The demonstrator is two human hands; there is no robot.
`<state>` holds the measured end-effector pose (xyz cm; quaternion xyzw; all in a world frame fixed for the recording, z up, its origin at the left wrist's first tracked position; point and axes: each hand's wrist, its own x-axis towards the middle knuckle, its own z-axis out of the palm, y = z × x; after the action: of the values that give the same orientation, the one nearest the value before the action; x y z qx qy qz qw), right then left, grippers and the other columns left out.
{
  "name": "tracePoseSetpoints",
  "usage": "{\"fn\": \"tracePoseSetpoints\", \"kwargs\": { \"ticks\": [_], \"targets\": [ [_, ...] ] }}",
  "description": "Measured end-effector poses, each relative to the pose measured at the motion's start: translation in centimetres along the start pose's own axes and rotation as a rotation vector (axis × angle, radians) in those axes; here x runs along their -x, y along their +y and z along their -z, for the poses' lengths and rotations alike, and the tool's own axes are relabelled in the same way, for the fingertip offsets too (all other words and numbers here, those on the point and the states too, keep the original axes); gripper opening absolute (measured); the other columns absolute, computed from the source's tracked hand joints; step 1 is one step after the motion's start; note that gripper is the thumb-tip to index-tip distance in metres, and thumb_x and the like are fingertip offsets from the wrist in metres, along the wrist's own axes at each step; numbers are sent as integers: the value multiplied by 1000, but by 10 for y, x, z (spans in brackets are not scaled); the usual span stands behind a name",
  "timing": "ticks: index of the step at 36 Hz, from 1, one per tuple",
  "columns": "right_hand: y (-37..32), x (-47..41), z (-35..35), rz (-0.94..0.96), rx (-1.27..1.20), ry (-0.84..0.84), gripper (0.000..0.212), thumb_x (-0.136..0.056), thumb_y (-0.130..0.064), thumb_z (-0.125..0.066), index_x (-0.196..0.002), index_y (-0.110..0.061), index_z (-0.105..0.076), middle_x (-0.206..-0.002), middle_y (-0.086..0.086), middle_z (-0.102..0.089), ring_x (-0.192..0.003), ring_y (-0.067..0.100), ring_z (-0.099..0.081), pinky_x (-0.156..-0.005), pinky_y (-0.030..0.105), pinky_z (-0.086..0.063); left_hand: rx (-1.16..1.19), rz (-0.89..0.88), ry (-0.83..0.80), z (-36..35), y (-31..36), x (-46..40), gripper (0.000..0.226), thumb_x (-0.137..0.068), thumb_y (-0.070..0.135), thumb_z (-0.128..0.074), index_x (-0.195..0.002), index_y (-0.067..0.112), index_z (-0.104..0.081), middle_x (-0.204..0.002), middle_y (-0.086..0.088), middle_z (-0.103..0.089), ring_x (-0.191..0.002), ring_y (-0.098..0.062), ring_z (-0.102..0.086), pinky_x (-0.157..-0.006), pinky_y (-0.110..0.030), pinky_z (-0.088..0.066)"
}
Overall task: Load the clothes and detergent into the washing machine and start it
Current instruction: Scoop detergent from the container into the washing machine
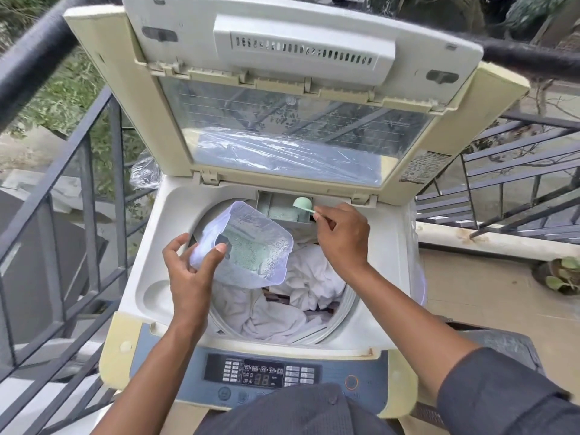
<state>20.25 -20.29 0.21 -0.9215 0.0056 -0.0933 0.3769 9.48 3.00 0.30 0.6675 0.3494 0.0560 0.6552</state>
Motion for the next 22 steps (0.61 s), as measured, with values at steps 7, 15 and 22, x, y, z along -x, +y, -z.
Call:
{"fn": "tracePoseSetpoints", "kwargs": {
  "ticks": [7,15,22],
  "targets": [
    [0,2,0,-5,8,-12,19,-92,-12,-72,-106,-19,-83,-76,6,-60,-73,26,-60,-66,42,-54,8,-3,-4,1,1,1,81,-62,63,-81,-132,43,-47,-139,-11,-60,-130,-26,-60,-115,-53,-44],
    [-29,13,20,73,-187,31,13,-91,-17,-75,-100,-19,-84,-83,-6,-76,-71,10,-67,-65,33,-57,-4,-31,-15,8,0,1,83,-64,65,-79,-137,42,-45,-142,-8,-56,-133,-23,-58,-116,-56,-44],
    [-49,43,6,211,-174,-285,13,-90,-19,-78,-101,-20,-84,-77,-5,-73,-65,4,-60,-61,24,-50,-46,-115,-85,13,1,5,90,-64,62,-78,-142,29,-46,-141,-9,-58,-135,-21,-57,-117,-52,-44]
  ]
}}
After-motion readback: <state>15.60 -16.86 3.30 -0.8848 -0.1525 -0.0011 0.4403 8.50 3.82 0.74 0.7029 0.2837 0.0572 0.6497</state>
